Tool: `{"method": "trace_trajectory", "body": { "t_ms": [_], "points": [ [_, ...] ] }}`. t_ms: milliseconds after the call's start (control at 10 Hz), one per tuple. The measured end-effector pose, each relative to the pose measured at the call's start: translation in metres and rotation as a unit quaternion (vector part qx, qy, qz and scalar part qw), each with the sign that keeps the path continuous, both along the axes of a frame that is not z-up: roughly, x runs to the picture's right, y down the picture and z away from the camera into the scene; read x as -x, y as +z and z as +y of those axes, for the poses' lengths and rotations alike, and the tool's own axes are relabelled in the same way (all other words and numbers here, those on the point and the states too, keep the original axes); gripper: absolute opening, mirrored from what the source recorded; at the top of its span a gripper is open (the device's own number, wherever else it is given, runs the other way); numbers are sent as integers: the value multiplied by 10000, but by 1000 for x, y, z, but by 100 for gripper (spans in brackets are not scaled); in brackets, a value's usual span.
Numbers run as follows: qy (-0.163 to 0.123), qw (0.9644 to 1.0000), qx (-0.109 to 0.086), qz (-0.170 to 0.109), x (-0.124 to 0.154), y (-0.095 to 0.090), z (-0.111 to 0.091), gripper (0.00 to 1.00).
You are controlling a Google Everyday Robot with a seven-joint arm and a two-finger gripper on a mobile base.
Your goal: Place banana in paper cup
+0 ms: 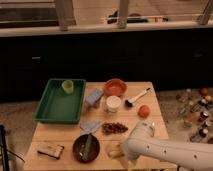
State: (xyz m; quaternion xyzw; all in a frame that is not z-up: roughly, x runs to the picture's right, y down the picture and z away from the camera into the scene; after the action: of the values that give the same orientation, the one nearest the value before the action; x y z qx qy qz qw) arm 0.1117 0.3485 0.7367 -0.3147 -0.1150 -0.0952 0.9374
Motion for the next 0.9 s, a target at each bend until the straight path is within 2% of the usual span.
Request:
{"method": "trace_trajectory", "body": {
  "t_ms": [300, 400, 900],
  "points": [
    [49, 10000, -7, -17, 0, -2, -4, 79],
    [43, 10000, -11, -28, 1, -1, -6, 74],
    [-60, 10000, 21, -39, 9, 5, -11, 22]
  ]
}}
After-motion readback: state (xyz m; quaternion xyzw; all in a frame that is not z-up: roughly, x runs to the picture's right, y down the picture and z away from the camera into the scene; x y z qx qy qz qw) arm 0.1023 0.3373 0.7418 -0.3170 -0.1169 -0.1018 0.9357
